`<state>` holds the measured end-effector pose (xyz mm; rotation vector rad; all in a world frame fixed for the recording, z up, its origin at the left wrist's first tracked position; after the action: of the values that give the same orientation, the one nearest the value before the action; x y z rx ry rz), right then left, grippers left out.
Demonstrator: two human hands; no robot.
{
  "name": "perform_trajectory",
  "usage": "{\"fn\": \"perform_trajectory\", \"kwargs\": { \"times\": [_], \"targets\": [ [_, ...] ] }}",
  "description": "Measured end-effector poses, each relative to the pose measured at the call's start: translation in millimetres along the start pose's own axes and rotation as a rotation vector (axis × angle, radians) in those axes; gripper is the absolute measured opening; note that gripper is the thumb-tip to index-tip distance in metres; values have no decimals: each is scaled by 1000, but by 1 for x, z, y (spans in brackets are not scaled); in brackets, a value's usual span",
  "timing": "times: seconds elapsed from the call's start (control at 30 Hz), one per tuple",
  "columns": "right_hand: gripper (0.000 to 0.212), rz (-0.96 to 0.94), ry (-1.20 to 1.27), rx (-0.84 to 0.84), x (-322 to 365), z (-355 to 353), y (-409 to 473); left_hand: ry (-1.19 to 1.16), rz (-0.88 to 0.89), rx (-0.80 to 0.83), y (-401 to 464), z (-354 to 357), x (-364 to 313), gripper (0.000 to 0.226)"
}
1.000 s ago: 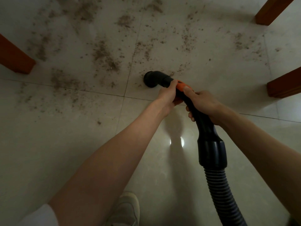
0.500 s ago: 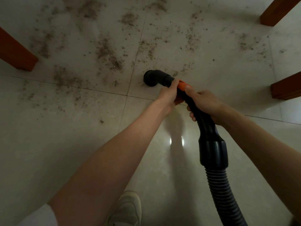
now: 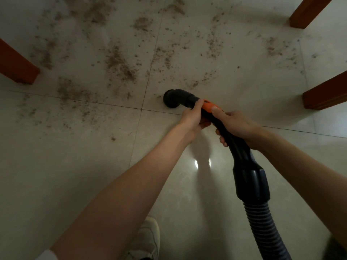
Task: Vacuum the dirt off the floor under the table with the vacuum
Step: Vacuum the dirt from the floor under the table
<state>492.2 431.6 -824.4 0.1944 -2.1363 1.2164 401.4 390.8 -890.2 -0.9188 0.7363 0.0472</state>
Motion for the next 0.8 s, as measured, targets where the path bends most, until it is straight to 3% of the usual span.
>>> {"fn": "perform_trajectory", "kwargs": {
  "times": [0.8],
  "targets": [
    [46,-89,-24,-16,43,40,32,-41,20,-105,10,-43,-49,24]
  ]
}}
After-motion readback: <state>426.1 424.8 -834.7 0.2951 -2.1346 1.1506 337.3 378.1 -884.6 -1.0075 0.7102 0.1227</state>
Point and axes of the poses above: each hand's wrist, its own y-axis towards the middle knuckle, its own z-axis out of the palm, x = y × z, the point moved 5 cm from there along y, towards the middle knuckle, and after that the axes turned 1 degree about -x, right-handed, at the moved point
